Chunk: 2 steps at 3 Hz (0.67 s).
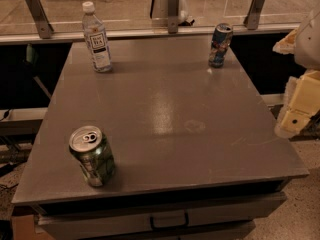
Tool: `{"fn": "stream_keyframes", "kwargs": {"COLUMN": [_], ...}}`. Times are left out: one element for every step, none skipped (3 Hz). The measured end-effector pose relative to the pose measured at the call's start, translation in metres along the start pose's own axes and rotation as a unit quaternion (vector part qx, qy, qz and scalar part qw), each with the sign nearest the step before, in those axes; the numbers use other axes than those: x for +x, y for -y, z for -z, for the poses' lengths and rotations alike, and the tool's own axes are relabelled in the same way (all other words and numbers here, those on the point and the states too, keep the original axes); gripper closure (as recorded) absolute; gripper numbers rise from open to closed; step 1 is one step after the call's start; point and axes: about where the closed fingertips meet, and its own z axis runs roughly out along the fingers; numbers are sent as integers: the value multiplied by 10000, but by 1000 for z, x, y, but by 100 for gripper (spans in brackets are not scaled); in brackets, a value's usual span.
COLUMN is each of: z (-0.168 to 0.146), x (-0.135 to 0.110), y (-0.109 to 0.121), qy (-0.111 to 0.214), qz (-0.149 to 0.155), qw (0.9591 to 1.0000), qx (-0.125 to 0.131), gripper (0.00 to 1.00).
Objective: Knock blue plastic bottle over
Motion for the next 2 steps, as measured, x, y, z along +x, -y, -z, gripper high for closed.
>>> {"fn": "stream_keyframes", "kwargs": {"z": [0,-3], "x": [0,-14], "y": [0,8], "qy": [0,256], "qz": [0,84], "qw": [10000,9996], "qx": [1,15], "gripper": [0,0]}}
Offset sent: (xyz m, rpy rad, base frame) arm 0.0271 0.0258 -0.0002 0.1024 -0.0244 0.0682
